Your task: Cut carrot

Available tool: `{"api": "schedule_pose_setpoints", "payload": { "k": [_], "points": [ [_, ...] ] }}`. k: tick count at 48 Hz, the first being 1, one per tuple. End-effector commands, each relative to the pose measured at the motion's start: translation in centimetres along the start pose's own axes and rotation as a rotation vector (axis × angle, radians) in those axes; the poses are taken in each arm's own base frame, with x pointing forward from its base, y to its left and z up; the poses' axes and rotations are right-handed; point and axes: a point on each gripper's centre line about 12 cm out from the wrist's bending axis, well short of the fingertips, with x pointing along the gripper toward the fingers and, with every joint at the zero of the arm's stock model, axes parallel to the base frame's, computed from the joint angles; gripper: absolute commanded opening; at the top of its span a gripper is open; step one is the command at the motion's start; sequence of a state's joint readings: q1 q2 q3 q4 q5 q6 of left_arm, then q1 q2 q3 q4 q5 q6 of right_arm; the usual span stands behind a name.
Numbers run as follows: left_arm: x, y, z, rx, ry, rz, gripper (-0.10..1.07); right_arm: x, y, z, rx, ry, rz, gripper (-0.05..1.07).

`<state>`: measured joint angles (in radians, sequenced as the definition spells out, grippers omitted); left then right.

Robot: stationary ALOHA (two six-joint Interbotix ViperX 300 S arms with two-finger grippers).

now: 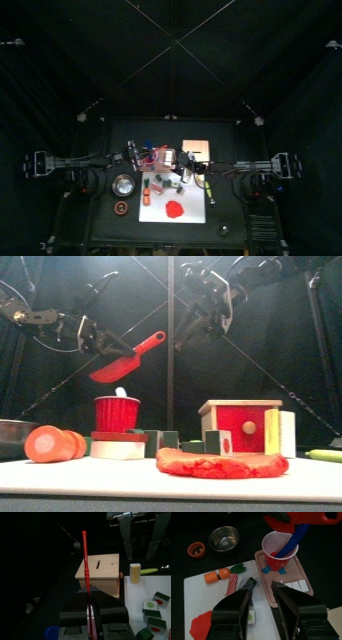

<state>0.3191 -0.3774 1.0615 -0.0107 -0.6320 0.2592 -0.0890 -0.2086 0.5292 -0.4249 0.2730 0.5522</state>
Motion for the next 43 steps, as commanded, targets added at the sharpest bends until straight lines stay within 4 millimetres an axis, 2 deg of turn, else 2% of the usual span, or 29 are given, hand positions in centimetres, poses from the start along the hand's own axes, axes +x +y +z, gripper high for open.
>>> {"api": "schedule_pose_setpoints", "payload": {
  "k": [1, 10, 18, 30, 43],
  "points": [
    [0.1, 0.5, 0.7, -0.005, -0.048, 0.023, 0.35, -1.3, -0.2, 0.1, 0.008, -0.036, 0.01, 0.74],
    [0.2, 0.4, 0.9, -0.049, -0.077, 0.026, 0.35, -1.4, -0.4, -0.3, 0.018, -0.047, 0.02, 0.74],
    [0.5, 0.2, -0.4, -0.1, -0.085, 0.028, 0.35, -1.1, -0.3, -0.6, 0.016, -0.048, 0.027, 0.74],
    [2.4, -0.1, -2.3, -0.112, -0.087, 0.033, 0.36, -0.9, -0.2, -0.7, 0.015, -0.049, 0.032, 0.74],
    [2.7, -0.4, -3.6, -0.116, -0.048, 0.027, 0.36, -0.8, -0.2, -1.1, 0.024, -0.039, 0.034, 0.74]
  ]
}}
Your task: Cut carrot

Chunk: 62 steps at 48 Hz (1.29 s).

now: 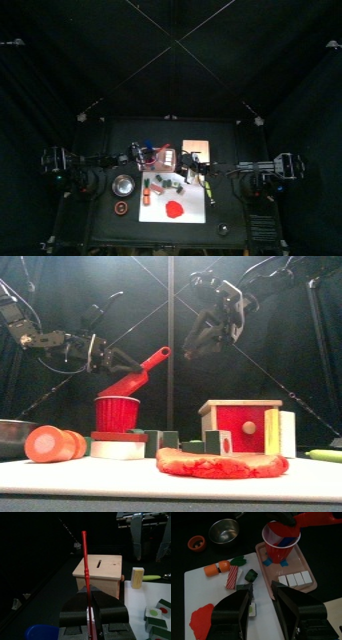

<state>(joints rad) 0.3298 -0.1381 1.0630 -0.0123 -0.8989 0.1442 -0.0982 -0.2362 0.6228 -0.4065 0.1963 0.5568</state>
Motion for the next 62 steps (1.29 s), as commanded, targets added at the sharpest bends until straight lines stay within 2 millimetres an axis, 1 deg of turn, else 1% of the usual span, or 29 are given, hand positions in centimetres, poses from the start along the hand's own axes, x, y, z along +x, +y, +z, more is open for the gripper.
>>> {"api": "schedule_pose_setpoints", "payload": {
  "k": [1, 9, 20, 25, 46, 54, 62],
  "points": [
    [0.3, 0.2, 0.5, -0.002, -0.022, 0.006, 0.36, -0.5, 0.1, 1.2, 0.002, -0.04, 0.008, 0.74],
    [0.2, 0.1, 0.0, -0.002, -0.005, 0.005, 0.39, -0.5, 0.2, 1.2, -0.001, -0.038, 0.009, 0.74],
    [0.1, 0.4, -0.2, -0.011, 0.006, 0.019, 0.55, -0.6, 0.3, 1.3, 0.003, -0.041, 0.011, 0.74],
    [0.1, 0.4, -0.3, -0.008, 0.006, 0.021, 0.58, -0.5, 0.3, 1.3, 0.0, -0.041, 0.011, 0.74],
    [0.2, 0.6, -0.2, -0.008, 0.004, 0.027, 0.59, -0.5, 0.4, 1.2, 0.001, -0.039, 0.015, 0.74],
    [0.1, 0.5, 0.5, -0.007, -0.02, 0.024, 0.59, -0.5, 0.4, 1.1, 0.001, -0.036, 0.015, 0.74],
    [-0.7, 0.7, 2.6, -0.008, -0.084, 0.028, 0.59, -0.4, 0.4, 0.9, -0.01, -0.032, 0.014, 0.74]
  ]
}}
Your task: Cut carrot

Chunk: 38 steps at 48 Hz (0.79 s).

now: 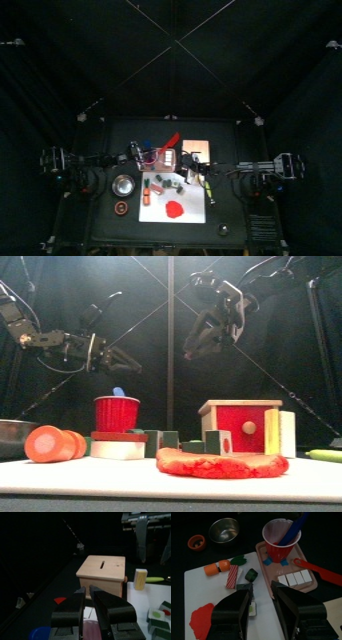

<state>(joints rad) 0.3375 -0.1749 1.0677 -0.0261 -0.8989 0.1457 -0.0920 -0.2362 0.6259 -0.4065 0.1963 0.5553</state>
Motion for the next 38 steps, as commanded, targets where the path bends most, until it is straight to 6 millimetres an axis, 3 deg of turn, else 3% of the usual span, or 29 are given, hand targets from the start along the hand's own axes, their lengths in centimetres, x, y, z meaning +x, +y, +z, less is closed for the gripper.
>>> {"api": "schedule_pose_setpoints", "payload": {
  "k": [1, 15, 38],
  "points": [
    [-0.4, 0.2, 1.9, -0.004, -0.064, 0.008, 0.59, -0.5, 0.3, 1.1, -0.007, -0.035, 0.01, 0.74],
    [-3.2, -1.9, 4.2, -0.012, -0.143, -0.07, 0.59, -0.8, 0.4, 1.0, -0.011, -0.069, 0.032, 0.74],
    [-3.7, -2.2, 3.3, -0.043, -0.067, -0.071, 0.59, -0.8, 0.6, 0.5, -0.003, -0.105, 0.067, 0.74]
  ]
}}
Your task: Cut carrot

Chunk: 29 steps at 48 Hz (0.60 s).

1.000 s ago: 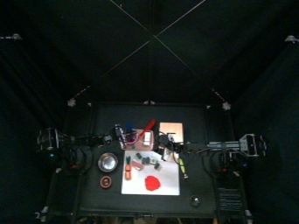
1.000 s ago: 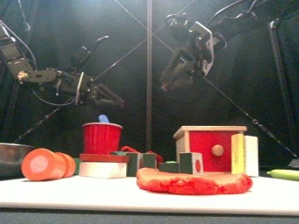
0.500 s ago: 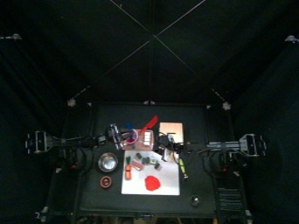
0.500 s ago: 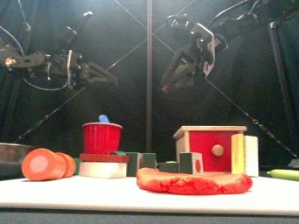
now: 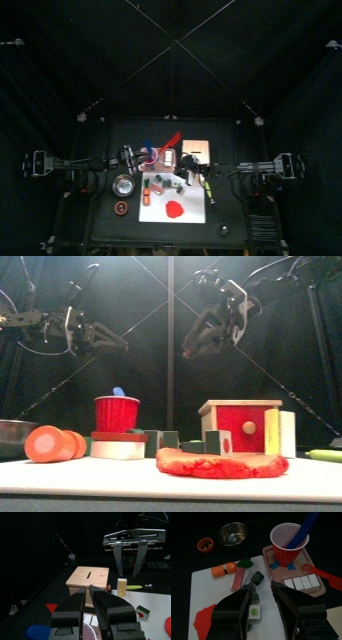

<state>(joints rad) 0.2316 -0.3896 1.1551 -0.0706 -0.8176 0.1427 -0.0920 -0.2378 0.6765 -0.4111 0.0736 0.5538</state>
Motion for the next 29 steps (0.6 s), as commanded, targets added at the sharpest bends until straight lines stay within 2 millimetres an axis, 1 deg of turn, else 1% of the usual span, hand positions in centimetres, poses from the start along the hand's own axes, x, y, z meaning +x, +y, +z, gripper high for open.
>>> {"api": "schedule_pose_setpoints", "payload": {
  "k": [1, 24, 29],
  "points": [
    [0.2, -0.14, 0.47, -0.003, -0.015, -0.003, 0.59, -0.87, 0.16, 1.29, 0.005, -0.049, 0.01, 0.74],
    [0.22, -0.29, 0.53, -0.004, -0.017, -0.008, 0.59, -1.54, 0.29, 1.41, 0.009, -0.078, 0.026, 0.74],
    [0.15, -0.43, 0.39, -0.006, -0.01, -0.013, 0.59, -1.72, 0.29, 1.17, 0.011, -0.08, 0.029, 0.74]
  ]
}}
